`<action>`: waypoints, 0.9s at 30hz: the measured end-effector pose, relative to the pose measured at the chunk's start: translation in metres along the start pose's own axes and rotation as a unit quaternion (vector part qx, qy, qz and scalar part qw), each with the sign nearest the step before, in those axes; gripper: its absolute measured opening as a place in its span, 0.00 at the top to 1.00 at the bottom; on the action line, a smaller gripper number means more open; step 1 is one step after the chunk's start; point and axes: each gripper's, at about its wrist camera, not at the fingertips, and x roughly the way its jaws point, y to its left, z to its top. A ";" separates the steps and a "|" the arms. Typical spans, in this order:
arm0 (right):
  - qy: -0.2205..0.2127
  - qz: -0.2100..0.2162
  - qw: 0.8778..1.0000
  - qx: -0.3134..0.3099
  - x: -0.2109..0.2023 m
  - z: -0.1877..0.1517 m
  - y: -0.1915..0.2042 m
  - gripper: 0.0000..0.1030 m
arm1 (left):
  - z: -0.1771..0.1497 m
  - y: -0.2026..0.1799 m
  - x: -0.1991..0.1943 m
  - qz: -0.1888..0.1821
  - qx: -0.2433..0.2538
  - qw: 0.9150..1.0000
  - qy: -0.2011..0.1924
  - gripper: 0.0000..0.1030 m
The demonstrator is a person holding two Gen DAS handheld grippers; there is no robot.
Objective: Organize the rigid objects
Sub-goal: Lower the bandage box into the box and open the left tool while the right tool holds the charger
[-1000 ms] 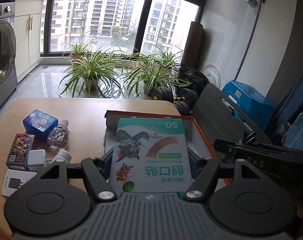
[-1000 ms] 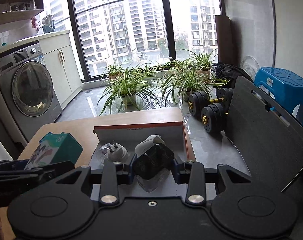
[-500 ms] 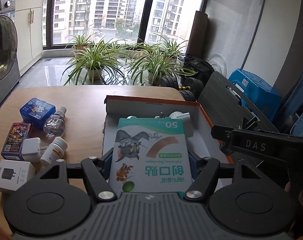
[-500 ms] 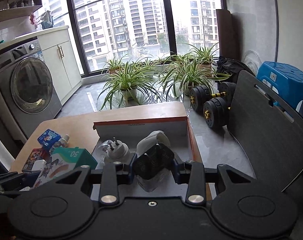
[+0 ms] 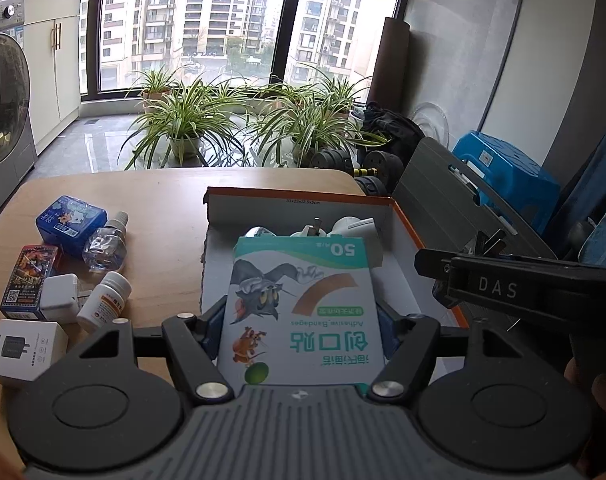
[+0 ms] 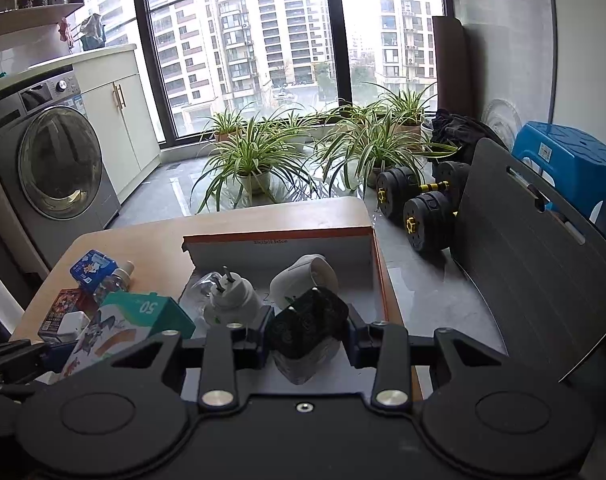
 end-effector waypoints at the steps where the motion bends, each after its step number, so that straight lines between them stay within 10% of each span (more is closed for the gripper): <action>1: 0.000 0.000 1.000 0.000 0.000 0.000 0.000 0.57 | 0.000 0.000 0.000 0.000 0.000 1.000 0.000 0.31; 27: 0.001 -0.001 1.000 -0.001 0.001 -0.001 0.001 0.57 | -0.004 -0.002 0.004 -0.001 -0.001 1.000 0.006 0.31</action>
